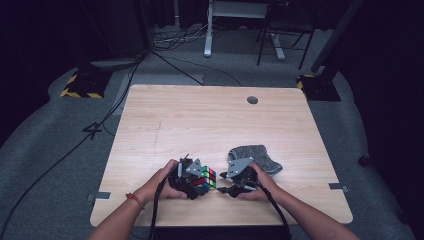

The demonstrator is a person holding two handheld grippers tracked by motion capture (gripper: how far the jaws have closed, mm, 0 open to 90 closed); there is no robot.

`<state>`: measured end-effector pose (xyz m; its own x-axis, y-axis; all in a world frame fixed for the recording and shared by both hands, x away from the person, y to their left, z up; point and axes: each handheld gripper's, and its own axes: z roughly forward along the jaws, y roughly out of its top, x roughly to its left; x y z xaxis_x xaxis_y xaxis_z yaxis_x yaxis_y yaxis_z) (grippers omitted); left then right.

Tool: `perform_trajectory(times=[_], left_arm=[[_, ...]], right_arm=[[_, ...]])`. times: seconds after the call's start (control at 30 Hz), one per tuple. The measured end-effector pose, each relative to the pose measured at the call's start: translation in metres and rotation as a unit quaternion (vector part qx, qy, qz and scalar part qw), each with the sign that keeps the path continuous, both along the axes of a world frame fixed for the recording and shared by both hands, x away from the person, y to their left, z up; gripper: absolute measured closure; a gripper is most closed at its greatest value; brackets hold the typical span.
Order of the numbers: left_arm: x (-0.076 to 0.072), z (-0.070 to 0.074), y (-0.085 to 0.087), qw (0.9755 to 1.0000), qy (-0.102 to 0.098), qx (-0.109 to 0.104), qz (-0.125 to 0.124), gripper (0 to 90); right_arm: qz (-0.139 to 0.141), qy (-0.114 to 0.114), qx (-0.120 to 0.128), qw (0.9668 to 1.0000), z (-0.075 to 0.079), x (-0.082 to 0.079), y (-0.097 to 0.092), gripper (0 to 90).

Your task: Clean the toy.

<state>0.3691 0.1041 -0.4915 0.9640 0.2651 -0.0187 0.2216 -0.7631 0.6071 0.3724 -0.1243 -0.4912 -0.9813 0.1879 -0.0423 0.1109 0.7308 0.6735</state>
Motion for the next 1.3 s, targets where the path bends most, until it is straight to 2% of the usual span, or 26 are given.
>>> perform_trajectory(times=[0.07,0.1,0.27,0.33,0.5,0.7,0.77,0.93,1.03,1.23,1.3], left_arm=[[-0.001,0.0,-0.001,1.0,-0.002,-0.008,-0.001,27.2],[0.0,0.001,0.0,1.0,0.001,-0.008,0.002,31.8],[-0.001,0.001,-0.002,1.0,-0.003,-0.006,-0.005,31.7],[-0.001,0.001,-0.004,0.9999,-0.008,-0.004,-0.008,31.1],[-0.001,0.001,-0.008,0.9999,-0.008,0.001,-0.008,28.4],[0.003,-0.001,-0.012,1.0,-0.005,0.004,0.001,18.7],[0.004,-0.001,-0.011,1.0,-0.001,-0.002,0.009,16.2],[0.005,0.001,-0.008,0.9997,0.002,-0.015,0.02,15.6],[0.005,0.002,-0.011,0.9994,0.011,-0.027,0.019,16.1],[0.006,-0.001,-0.017,0.9995,0.01,-0.012,0.028,15.0],[0.006,-0.001,-0.018,0.9997,0.004,-0.008,0.023,17.6]], right_arm=[[0.005,-0.008,0.006,0.9999,0.0,0.0,0.005,56.3],[0.008,-0.008,0.009,0.9999,0.0,0.0,0.006,57.8],[0.016,-0.023,0.013,0.9995,0.004,-0.004,0.004,65.2],[0.016,-0.032,0.023,0.9991,0.009,-0.005,0.0,65.1],[0.011,-0.031,0.049,0.9982,0.02,-0.003,-0.009,65.2],[0.018,-0.034,0.048,0.9981,0.019,-0.007,-0.004,61.8],[0.019,-0.038,0.052,0.9977,0.02,-0.008,-0.002,62.2],[0.011,-0.047,0.069,0.9964,0.024,-0.008,0.0,65.2],[0.008,-0.054,0.076,0.9956,0.026,-0.009,-0.001,66.0],[0.002,-0.049,0.083,0.9953,0.026,-0.009,-0.009,66.1],[0.001,-0.048,0.09,0.9948,0.027,-0.009,-0.012,66.2]])
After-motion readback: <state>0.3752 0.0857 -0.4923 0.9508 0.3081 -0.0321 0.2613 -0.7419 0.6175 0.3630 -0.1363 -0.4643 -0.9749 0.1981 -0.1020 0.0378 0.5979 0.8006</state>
